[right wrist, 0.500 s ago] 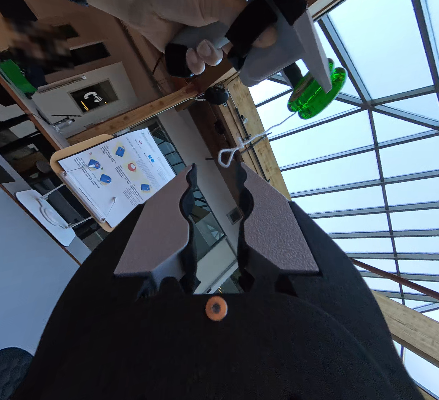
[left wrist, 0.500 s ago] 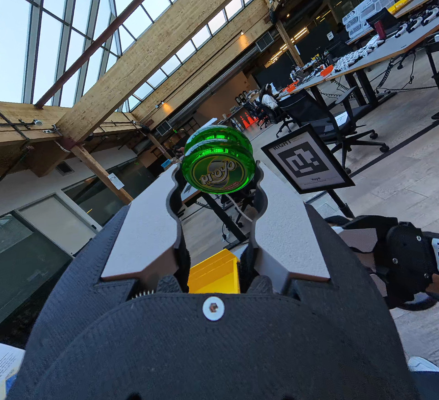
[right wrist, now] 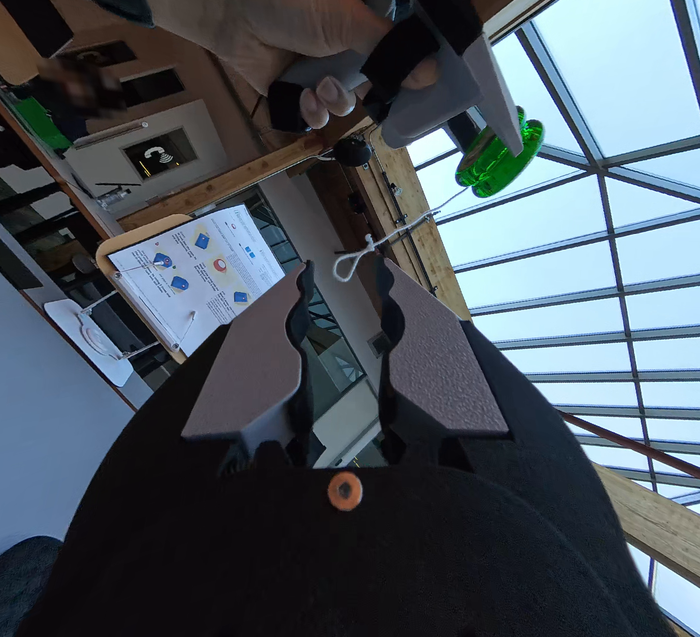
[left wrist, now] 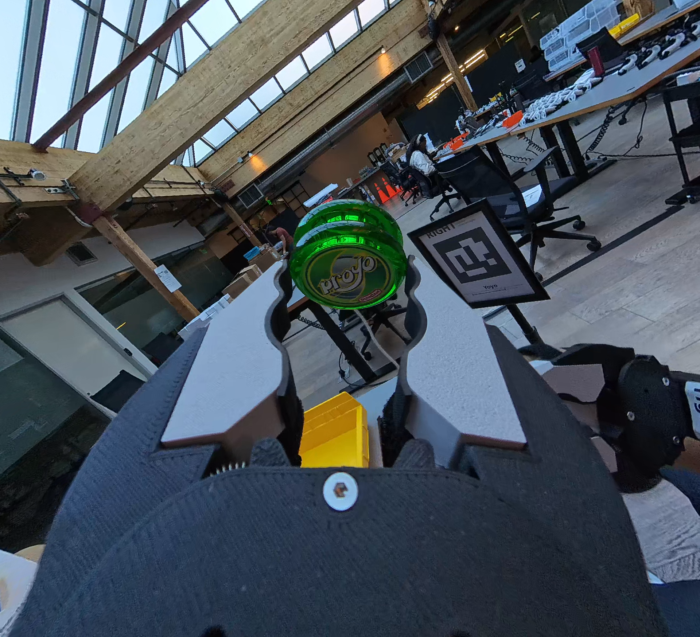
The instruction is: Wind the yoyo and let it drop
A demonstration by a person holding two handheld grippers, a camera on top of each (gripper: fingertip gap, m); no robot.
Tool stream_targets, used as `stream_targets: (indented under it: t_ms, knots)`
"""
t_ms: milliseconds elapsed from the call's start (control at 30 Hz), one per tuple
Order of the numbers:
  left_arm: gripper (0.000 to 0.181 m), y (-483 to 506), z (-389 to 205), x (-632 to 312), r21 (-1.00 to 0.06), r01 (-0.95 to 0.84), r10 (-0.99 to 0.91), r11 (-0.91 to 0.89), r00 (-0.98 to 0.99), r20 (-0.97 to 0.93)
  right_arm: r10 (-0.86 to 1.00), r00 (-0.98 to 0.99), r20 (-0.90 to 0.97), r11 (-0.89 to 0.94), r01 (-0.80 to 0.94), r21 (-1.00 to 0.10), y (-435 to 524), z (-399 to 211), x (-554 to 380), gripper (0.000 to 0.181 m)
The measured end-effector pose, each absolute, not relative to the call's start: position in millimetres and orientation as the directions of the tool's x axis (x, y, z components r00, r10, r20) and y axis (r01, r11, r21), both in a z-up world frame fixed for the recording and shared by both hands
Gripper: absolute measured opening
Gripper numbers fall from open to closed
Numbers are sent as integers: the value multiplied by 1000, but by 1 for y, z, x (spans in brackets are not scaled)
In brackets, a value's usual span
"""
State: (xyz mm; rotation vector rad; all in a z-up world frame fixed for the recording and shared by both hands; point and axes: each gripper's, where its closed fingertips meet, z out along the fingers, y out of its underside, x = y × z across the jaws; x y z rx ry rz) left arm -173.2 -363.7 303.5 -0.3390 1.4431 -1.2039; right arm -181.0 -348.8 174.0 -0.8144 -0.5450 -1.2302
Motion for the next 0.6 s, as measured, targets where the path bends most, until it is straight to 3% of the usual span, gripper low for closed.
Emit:
stream_targets:
  t_ms: [600]
  knots:
    - [59,-374,303,-176,-829,412,-774,378,-351,-527,-670,266,693,126,961,-247,-357,186,-170,19]
